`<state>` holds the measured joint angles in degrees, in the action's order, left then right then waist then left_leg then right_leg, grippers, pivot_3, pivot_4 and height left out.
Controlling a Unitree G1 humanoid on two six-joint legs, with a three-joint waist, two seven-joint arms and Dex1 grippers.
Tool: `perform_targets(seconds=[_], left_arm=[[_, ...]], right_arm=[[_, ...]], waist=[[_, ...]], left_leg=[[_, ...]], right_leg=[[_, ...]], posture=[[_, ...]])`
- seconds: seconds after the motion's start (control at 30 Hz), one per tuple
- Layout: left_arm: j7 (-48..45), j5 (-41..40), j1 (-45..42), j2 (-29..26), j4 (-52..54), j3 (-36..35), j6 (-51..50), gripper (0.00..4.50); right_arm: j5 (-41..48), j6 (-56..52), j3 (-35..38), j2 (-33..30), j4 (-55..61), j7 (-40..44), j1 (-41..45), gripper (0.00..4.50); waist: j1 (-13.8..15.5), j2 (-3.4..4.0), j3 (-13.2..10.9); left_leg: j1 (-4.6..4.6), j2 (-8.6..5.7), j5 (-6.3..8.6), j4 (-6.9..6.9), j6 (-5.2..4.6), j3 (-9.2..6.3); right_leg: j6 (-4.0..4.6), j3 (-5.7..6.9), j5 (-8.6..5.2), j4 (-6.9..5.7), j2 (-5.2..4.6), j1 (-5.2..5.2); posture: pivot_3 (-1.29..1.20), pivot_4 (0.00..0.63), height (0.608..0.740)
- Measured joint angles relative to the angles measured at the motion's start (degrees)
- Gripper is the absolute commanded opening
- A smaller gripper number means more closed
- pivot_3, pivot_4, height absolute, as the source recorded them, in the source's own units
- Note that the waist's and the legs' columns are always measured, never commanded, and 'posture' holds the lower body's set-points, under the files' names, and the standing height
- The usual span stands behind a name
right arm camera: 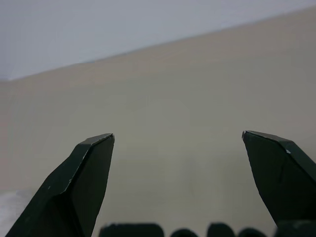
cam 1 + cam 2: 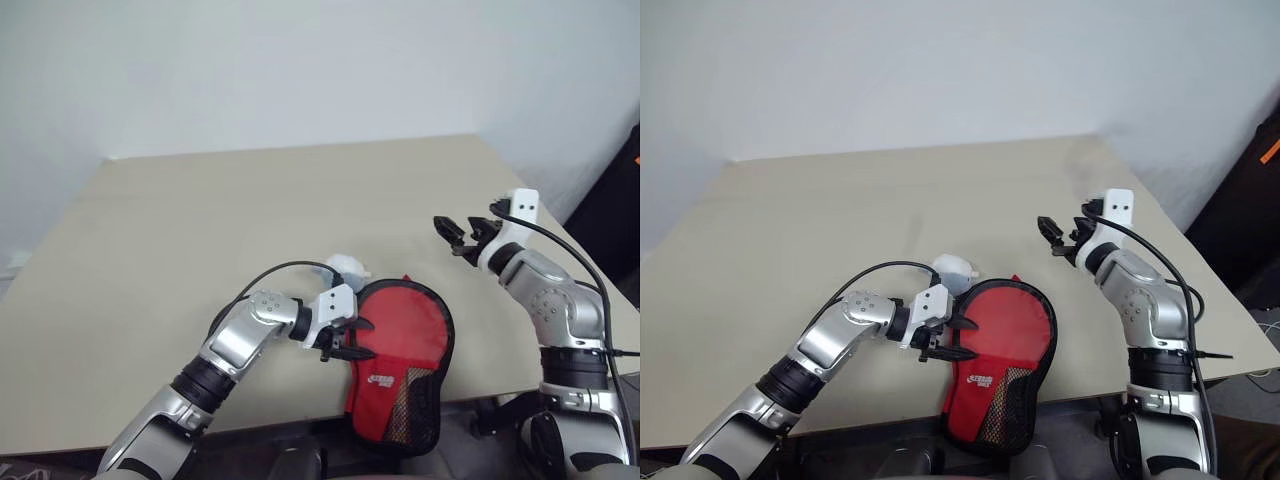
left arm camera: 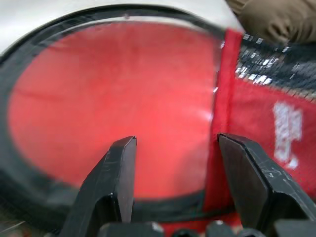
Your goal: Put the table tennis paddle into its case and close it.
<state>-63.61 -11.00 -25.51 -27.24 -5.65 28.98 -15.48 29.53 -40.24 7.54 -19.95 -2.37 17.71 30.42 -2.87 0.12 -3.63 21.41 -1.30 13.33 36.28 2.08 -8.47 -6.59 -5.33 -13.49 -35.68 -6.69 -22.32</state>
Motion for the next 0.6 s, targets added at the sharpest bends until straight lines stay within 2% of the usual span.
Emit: perform_targets(seconds=[0.27,0.6], left_arm=[[0.8,2.7,1.0,2.4,-1.3,-0.2,3.3,2.71],[1.9,3.5,1.4,3.9,-1.7,-0.9,2.5,2.71]], right_arm=[[-1.2,-3.1,-11.3,4.0,-5.8,10.0,5.0,4.5],[-1.6,-9.4,-16.0,6.8,-13.1,18.2,7.7,4.5]], waist=[[0.3,-0.01,0.1],[0.2,-0.01,0.1]], left_leg=[[-0.51,-0.05,0.01,-0.04,-0.01,-0.05],[-0.79,-0.04,0.02,-0.1,-0.02,-0.11]], right_leg=[[-0.02,0.04,-0.02,0.04,-0.04,0.56],[-0.06,0.09,-0.05,0.05,-0.03,0.81]], posture=[[0.0,0.0,0.74],[0.0,0.0,0.74]])
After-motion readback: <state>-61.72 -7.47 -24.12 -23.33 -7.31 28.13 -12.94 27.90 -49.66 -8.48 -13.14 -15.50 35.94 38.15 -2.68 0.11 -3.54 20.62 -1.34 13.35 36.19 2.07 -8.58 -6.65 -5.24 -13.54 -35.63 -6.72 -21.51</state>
